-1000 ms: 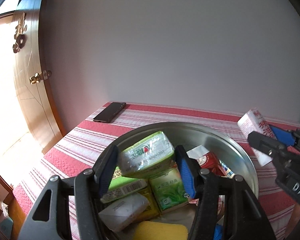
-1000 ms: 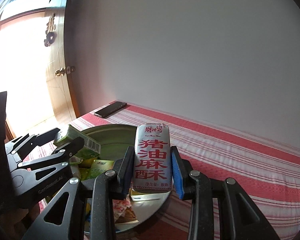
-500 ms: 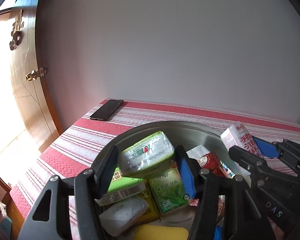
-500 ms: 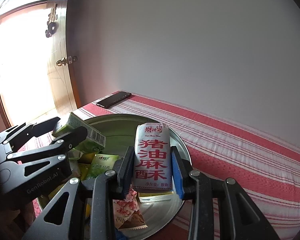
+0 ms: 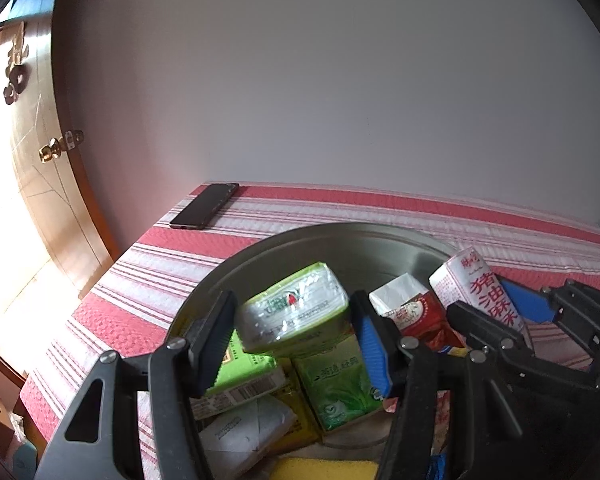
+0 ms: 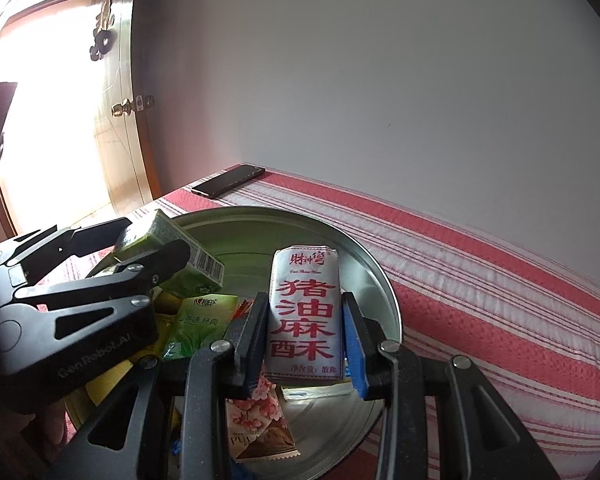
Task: Organize objects
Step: 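Open both tools to release the green pack and white box into the tin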
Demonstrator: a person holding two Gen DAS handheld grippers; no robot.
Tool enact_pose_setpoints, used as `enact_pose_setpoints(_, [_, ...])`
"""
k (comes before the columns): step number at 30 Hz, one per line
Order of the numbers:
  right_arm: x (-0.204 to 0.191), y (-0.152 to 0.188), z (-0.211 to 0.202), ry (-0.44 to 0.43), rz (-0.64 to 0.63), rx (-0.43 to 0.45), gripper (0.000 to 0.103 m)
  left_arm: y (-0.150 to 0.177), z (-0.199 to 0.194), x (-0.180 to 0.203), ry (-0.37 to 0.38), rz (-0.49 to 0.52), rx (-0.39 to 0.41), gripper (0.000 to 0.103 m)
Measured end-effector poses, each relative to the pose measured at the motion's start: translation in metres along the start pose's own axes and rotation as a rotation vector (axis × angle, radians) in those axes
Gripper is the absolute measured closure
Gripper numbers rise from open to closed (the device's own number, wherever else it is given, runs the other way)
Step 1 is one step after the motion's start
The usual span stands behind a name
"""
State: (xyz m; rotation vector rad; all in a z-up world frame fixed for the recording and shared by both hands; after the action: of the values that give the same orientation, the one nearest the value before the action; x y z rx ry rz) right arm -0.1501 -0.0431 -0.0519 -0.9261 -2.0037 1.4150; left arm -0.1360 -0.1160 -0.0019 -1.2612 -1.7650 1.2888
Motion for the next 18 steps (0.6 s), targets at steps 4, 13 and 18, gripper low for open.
enact_pose_setpoints(4, [-0.001, 0.000, 0.005, 0.011, -0.012, -0.008, 0.065, -0.002, 0.001, 0.002, -0.001, 0.019, -0.008, 0.045])
enact_pose_setpoints(13, [-0.006, 0.000, 0.007, 0.009, -0.049, -0.019, 0.065, -0.001, 0.005, -0.002, 0.008, 0.007, -0.037, 0.042])
enact_pose_setpoints(18, [-0.013, -0.004, -0.004, 0.010, -0.086, 0.008, 0.046, -0.004, -0.001, -0.003, 0.009, -0.004, -0.025, 0.038])
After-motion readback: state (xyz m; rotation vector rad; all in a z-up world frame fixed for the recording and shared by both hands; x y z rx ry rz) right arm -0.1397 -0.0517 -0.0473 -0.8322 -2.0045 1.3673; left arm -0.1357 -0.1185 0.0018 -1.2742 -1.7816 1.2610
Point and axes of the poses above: each gripper's, at about its wrist camera, not at the fingertips, and z roughly the way its jaws point, x to its right, y to its underside, the point moved 2 cm from there along z, roughly the way its jaws point, and after that the axes turned 15 degrees about x, right-handed, at the moved point
